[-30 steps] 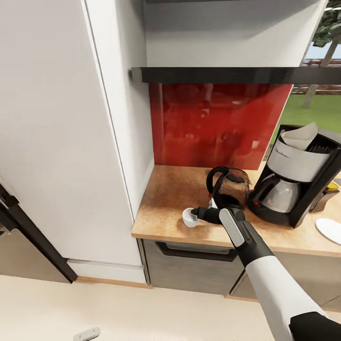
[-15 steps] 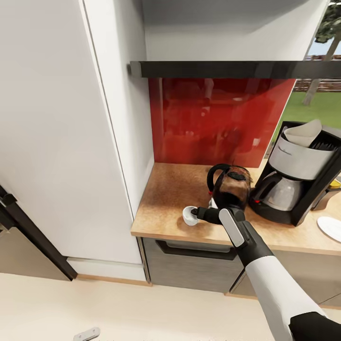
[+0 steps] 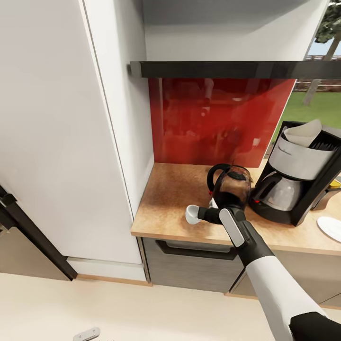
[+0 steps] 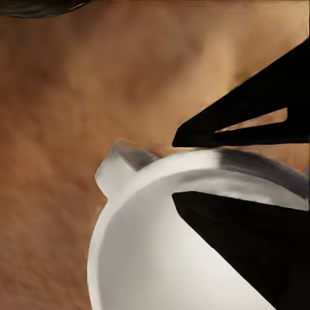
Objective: Set up a coffee station on the kitchen countertop: keep the coffee maker on the countertop, move the bottle of coffee from the kitchen shelf to the counter next to the coffee maker, place a paper coffee filter on top of the coffee maker, put the saucer next to the coffee maker with the coffee cup on the saucer, and place the electric kettle next to the coffee maker.
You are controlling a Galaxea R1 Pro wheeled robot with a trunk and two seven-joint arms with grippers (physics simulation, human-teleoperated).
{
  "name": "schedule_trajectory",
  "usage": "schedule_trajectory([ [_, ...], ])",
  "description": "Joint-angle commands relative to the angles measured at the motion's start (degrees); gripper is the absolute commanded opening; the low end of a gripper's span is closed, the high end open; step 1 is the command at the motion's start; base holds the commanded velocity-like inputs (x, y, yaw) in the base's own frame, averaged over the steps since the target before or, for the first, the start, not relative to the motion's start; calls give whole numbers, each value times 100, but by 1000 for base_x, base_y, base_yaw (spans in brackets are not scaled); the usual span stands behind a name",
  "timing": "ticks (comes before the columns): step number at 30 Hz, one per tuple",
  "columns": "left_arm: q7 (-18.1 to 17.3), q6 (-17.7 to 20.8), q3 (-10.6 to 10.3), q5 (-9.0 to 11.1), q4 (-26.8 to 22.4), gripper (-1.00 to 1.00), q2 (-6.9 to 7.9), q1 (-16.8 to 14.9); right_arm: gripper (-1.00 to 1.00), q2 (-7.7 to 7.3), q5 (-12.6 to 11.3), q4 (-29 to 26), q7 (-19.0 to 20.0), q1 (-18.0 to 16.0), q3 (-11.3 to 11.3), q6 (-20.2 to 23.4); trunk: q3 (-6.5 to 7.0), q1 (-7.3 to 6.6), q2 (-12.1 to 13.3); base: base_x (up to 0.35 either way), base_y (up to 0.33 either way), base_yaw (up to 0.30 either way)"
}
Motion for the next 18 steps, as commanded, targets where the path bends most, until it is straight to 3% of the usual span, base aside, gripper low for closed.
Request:
schedule_trajectory([
  [1, 5, -27, 6, 30, 8, 100, 0, -7, -100, 0, -121, 14, -65, -3, 11, 8, -8, 2, -4, 0, 0, 0],
  [18, 4, -27, 6, 30, 9, 100, 0, -7, -100, 4, -121, 14, -65, -3, 14, 8, -8, 2, -4, 0, 0, 0],
])
